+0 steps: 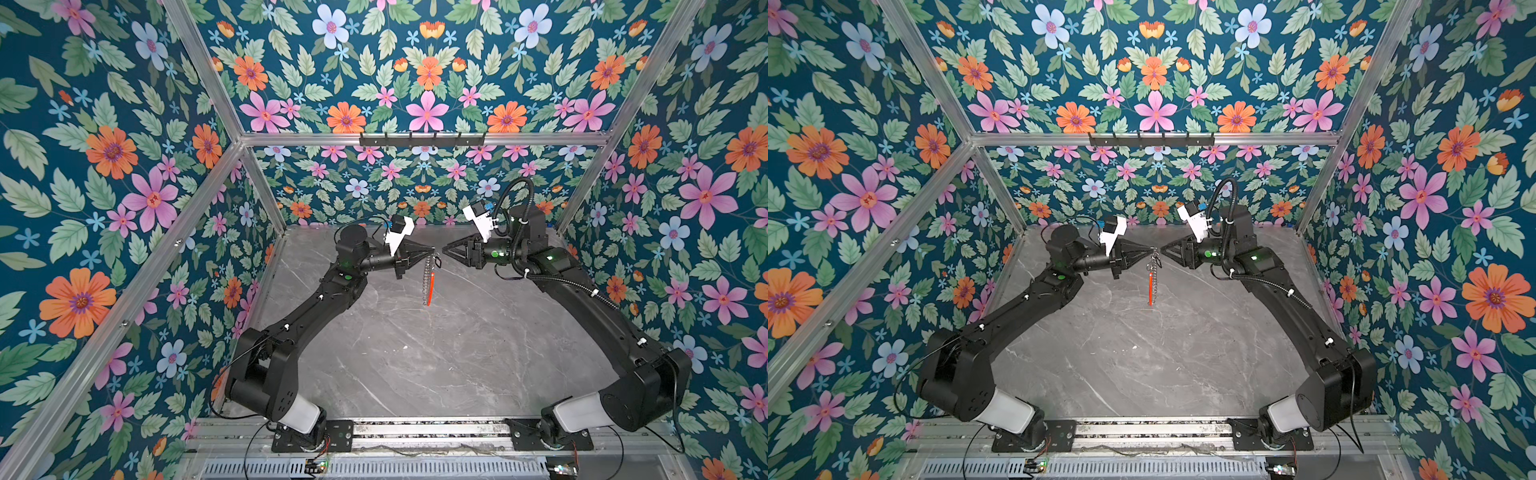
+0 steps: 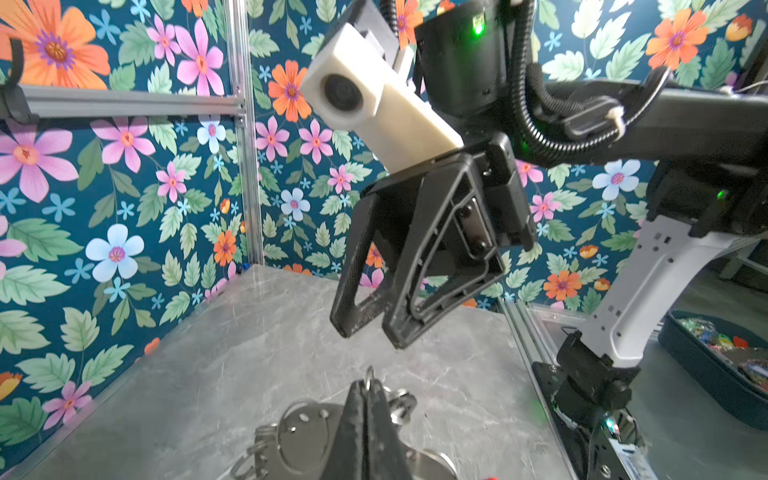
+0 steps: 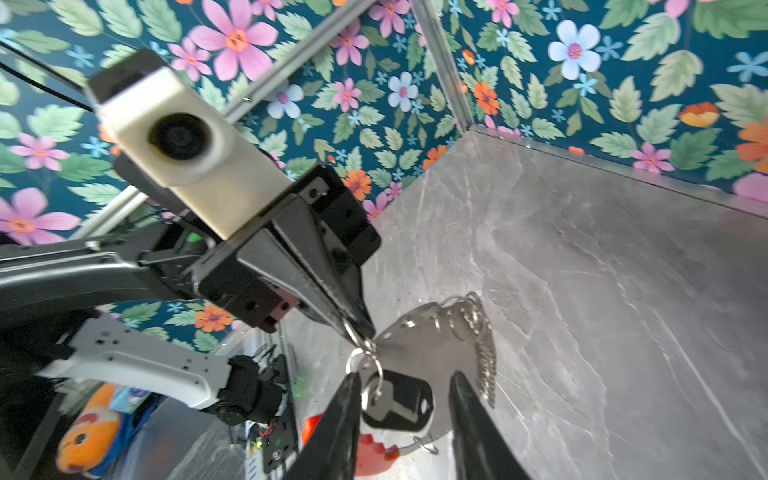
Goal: Put the keys on the keyring
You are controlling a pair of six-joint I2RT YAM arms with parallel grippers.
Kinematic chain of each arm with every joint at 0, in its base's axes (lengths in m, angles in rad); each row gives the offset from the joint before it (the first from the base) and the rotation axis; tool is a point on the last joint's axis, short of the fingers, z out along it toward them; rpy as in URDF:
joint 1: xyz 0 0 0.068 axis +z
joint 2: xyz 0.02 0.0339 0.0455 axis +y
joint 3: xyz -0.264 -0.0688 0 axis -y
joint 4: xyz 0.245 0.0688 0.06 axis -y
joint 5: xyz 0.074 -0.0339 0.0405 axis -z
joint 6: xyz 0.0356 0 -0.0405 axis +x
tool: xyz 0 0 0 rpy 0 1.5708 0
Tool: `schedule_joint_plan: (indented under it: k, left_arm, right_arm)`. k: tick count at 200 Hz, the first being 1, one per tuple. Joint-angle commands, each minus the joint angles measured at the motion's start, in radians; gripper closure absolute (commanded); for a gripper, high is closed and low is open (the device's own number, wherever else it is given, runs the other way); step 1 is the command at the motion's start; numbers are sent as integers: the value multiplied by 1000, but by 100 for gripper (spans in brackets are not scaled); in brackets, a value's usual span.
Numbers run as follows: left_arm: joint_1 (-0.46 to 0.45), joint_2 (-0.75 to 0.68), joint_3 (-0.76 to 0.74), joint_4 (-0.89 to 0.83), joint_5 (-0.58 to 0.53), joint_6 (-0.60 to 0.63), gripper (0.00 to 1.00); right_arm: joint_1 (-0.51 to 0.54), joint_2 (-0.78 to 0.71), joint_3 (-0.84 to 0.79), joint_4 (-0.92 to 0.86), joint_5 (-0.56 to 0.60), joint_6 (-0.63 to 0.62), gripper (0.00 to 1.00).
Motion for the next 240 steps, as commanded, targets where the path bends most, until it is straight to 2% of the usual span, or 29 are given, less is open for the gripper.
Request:
schedule_joint_plan:
  k: [1,30,59,102,145,177,223,240]
  left_arm:
    - [0,9,-13,289,-40,-174,100]
    - [0,24,-16,374,-63,-247,100]
    - [0,32,-24,468,-92,-307,100]
    - [0,75,-16,583,-79,-403,100]
    - [0,86,-14,610,-82,-422,100]
    - [0,98,-5,632,-77,-446,100]
    - [0,103,-8,643,-74,-448,100]
    - [0,108,-7,660,-74,-456,100]
  right_arm:
    - [-1,-2,-11,139,-144,96,63]
    - [-1,3,-13,168,-172,126,64]
    - [-2,4,-17,179,-173,136,70]
    - [-1,8,-13,216,-180,157,71]
    - [-1,26,5,212,-181,161,71]
    - [-2,38,18,207,-172,161,81]
    - [-2,39,13,221,-175,170,89]
    - [-1,42,12,221,-179,173,95]
